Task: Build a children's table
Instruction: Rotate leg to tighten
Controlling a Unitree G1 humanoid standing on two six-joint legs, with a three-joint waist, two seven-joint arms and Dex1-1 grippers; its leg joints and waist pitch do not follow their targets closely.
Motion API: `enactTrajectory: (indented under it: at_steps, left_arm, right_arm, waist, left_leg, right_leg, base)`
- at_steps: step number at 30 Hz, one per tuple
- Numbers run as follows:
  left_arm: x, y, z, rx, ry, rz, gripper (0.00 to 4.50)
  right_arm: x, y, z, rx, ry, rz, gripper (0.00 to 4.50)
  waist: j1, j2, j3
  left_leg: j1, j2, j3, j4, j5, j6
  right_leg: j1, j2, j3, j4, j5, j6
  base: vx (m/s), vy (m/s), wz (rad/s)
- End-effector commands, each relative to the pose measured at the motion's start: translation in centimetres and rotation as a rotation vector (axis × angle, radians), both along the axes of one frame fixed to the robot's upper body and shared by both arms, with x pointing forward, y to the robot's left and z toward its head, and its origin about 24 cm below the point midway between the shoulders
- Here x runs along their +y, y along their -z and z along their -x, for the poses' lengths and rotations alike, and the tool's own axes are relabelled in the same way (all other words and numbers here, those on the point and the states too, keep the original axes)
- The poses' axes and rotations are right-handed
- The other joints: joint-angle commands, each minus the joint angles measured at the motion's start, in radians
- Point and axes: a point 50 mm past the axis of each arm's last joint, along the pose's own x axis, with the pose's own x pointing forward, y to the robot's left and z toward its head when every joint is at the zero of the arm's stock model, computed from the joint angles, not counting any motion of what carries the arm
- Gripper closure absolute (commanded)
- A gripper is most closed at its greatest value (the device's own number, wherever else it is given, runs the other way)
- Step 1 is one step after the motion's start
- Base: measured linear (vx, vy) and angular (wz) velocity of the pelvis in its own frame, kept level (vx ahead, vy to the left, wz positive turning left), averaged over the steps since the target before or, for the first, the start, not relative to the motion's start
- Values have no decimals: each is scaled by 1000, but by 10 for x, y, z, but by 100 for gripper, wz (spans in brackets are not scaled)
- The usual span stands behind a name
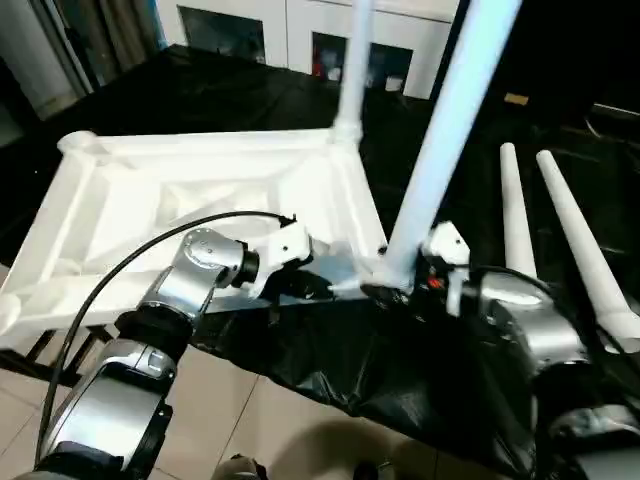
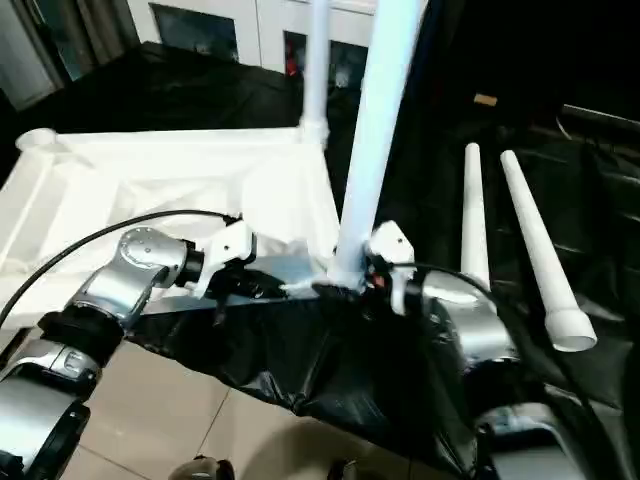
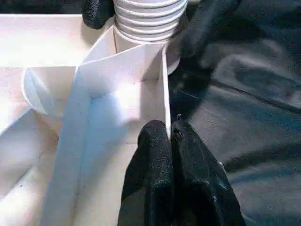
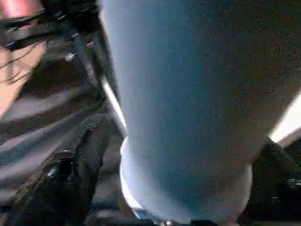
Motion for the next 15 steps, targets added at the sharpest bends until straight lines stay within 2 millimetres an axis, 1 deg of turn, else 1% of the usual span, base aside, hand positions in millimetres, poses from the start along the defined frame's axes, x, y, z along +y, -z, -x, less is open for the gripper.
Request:
enactTrajectory:
  at_steps: [1, 2, 4, 8, 9, 10, 11, 13, 15]
  left_arm:
    - [-14, 1, 6, 22, 76, 50, 450]
    - [-14, 1, 6, 24, 79, 49, 450]
    - [-12, 1, 6, 29, 99, 38, 450]
    - [-10, 2, 7, 34, 103, 32, 450]
    - [-10, 2, 7, 35, 101, 31, 450]
    - [-10, 2, 6, 35, 99, 31, 450]
    - [-10, 2, 6, 37, 94, 35, 450]
    - [-13, 1, 3, 31, 45, 59, 450]
    - [-15, 0, 1, 25, 14, 74, 450]
  right_arm:
    - [13, 2, 6, 29, -98, -2, 88]
    - [13, 2, 7, 31, -102, -2, 88]
    - [13, 1, 9, 47, -129, -4, 124]
    - [14, 1, 10, 56, -138, -11, 125]
    - [15, 1, 11, 60, -138, -17, 145]
    - [16, 2, 11, 64, -136, -24, 160]
    - [16, 2, 12, 72, -130, -33, 160]
    - [19, 4, 12, 96, -76, -77, 169]
    - [21, 5, 10, 102, -23, -97, 172]
  waist:
    - [0, -9, -61]
    - [0, -9, -61]
    - [0, -8, -61]
    - [1, -9, -62]
    - [1, -10, -63]
    - [1, -9, -63]
    - [2, -9, -64]
    - [4, -11, -64]
    - [3, -11, -64]
  left_leg:
    - [1, 46, -16, -55, -160, 116]
    - [1, 46, -16, -55, -161, 115]
    - [0, 46, -17, -56, -164, 111]
    - [0, 47, -17, -57, -164, 104]
    - [-1, 46, -17, -57, -158, 104]
    - [-1, 47, -18, -57, -158, 104]
    - [0, 47, -17, -56, -156, 104]
    - [0, 48, -17, -56, -152, 103]
    - [-1, 47, -18, -57, -152, 98]
  right_leg:
    - [54, -79, 62, -72, -237, -211]
    - [54, -80, 62, -73, -236, -213]
    - [55, -79, 60, -73, -241, -213]
    - [55, -80, 61, -73, -243, -212]
    - [57, -81, 61, -71, -237, -212]
    - [56, -81, 61, -72, -237, -212]
    - [55, -81, 61, -71, -234, -214]
    - [56, -82, 62, -71, -229, -214]
    - [56, -82, 61, -71, -238, -209]
  base:
    - [0, 0, 0]
    - [0, 0, 0]
    - [0, 0, 0]
    - [0, 0, 0]
    - [0, 0, 0]
    - [0, 0, 0]
    - [0, 0, 0]
    - [0, 0, 0]
    - [0, 0, 0]
